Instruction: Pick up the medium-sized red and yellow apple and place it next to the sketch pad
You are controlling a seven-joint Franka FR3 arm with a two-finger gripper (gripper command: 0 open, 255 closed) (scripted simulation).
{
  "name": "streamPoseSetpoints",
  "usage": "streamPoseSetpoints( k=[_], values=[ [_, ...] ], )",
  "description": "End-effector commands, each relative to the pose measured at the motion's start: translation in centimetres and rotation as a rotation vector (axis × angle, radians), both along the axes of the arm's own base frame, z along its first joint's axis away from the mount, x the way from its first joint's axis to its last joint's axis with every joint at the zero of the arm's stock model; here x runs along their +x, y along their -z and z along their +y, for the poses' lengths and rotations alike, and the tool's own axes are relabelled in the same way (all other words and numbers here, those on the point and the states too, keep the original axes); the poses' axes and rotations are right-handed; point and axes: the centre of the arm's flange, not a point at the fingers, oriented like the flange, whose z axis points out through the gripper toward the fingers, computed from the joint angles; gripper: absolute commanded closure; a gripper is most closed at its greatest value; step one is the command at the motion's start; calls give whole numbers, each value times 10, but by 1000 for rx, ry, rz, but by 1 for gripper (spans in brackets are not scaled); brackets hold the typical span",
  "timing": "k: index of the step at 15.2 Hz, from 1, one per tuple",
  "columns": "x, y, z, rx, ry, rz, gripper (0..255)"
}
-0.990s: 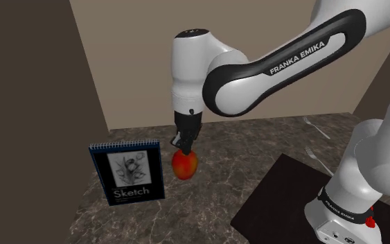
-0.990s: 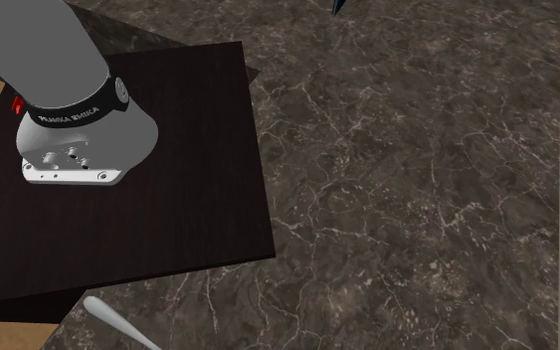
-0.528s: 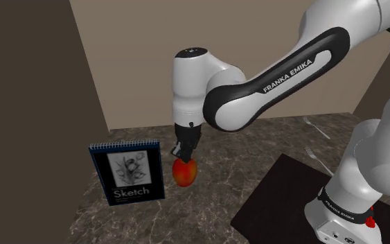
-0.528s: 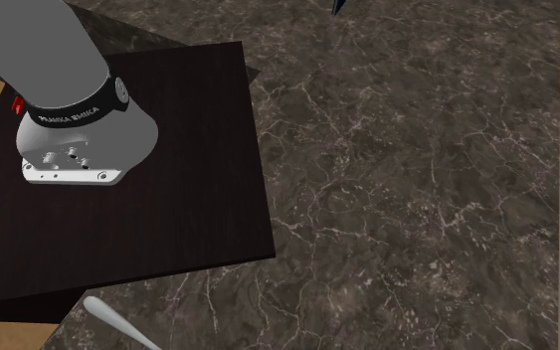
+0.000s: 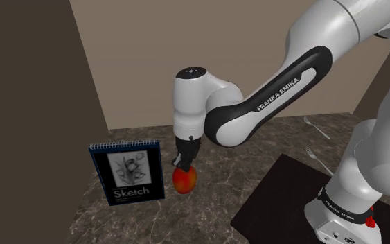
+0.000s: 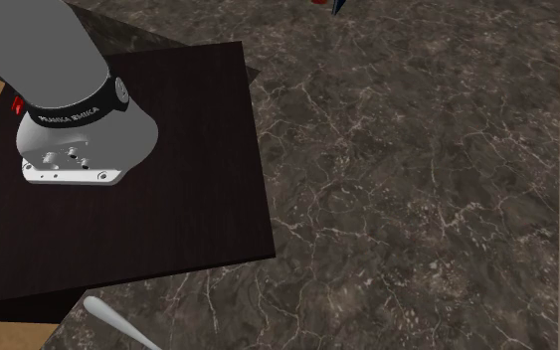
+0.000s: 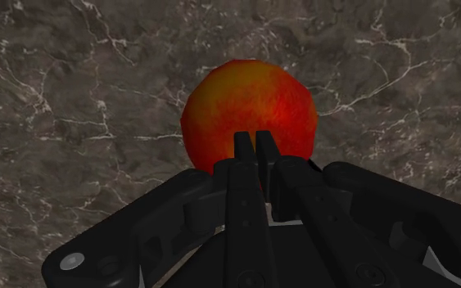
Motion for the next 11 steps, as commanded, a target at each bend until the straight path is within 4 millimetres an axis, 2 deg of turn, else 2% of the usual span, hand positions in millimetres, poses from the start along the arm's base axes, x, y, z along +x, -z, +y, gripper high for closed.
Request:
streamPoseSetpoints(
  k=[1, 10, 11],
  values=[
    [0, 10, 0, 0, 0, -1, 255],
    [0, 58, 0, 0, 0, -1, 255],
    [0, 58, 0, 0, 0, -1, 255]
  ],
)
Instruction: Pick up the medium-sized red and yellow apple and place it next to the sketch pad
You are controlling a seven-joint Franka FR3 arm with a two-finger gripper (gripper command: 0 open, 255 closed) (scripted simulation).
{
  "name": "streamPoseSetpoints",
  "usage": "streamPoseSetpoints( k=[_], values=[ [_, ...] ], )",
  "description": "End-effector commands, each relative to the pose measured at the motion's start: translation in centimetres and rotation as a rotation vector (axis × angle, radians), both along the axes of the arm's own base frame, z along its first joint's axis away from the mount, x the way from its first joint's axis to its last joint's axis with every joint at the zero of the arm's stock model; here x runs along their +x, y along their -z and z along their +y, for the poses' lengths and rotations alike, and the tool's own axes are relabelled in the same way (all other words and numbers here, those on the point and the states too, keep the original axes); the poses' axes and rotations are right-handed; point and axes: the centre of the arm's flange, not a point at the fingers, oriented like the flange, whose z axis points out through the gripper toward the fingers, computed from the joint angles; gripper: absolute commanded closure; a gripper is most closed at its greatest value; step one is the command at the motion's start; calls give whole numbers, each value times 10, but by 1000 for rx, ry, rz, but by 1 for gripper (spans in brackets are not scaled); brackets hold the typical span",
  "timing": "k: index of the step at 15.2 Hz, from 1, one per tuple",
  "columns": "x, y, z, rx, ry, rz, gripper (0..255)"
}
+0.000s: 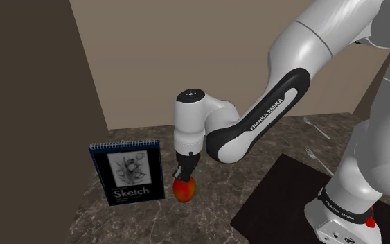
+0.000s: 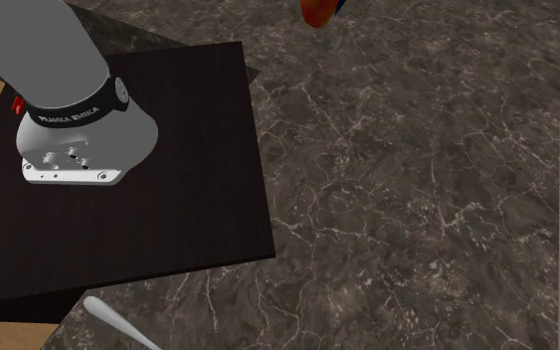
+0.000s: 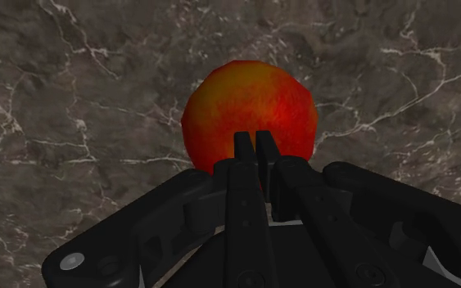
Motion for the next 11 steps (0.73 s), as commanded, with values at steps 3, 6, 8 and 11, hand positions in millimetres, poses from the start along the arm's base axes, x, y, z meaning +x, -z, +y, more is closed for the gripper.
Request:
streamPoseSetpoints(
  k=[3, 6, 8, 11],
  values=[
    [0, 2, 0, 0, 0, -1, 255],
    [0, 2, 0, 0, 0, -1, 255],
    [0, 2, 0, 0, 0, -1, 0],
    [0, 2, 0, 0, 0, -1, 0]
  ],
)
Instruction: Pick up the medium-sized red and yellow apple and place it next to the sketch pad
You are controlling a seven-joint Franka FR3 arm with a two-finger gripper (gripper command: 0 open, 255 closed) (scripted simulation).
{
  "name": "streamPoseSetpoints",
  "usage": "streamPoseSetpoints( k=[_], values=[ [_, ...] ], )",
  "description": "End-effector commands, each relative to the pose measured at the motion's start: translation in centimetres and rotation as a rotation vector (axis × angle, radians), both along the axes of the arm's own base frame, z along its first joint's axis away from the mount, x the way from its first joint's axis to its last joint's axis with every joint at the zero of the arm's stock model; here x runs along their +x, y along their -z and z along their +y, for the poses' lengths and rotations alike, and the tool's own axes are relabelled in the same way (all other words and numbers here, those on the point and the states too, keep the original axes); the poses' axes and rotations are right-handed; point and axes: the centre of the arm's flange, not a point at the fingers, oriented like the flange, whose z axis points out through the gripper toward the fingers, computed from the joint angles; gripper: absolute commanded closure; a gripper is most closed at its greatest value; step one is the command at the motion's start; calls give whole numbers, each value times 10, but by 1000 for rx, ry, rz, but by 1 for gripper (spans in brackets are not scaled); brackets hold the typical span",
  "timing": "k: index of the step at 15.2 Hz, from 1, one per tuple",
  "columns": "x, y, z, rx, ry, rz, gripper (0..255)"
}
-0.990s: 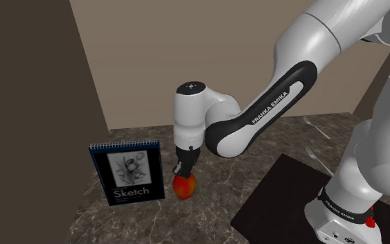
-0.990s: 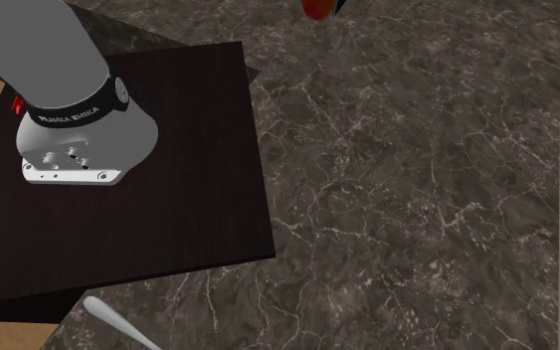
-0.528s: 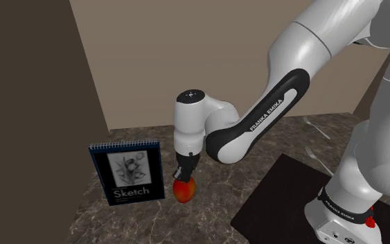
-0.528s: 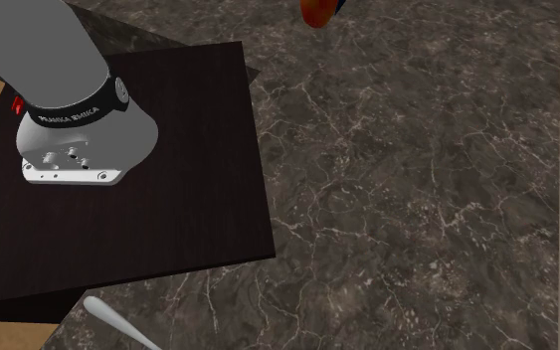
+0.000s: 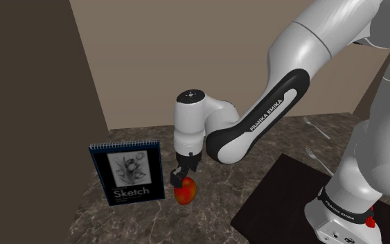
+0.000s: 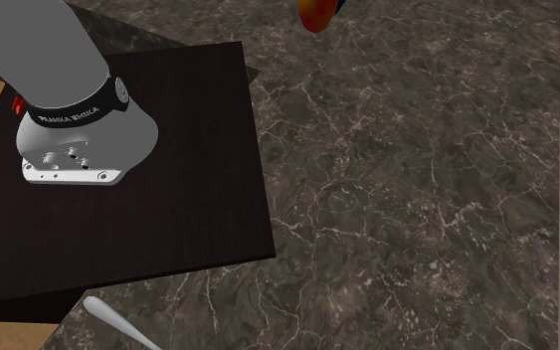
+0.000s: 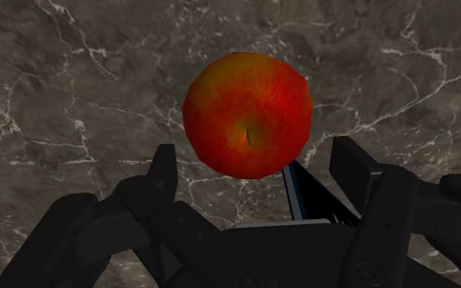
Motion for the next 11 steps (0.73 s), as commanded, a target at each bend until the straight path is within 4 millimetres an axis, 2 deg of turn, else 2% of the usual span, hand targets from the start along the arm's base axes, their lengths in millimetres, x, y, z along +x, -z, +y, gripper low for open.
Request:
streamPoseSetpoints(
  k=[1, 2, 6, 11],
  values=[
    [0, 0, 0, 0, 0, 0, 0],
    [0, 0, 0, 0, 0, 0, 0],
    [-4, -50, 2, 0, 0, 0, 0],
    [-4, -50, 2, 0, 0, 0, 0]
  ],
)
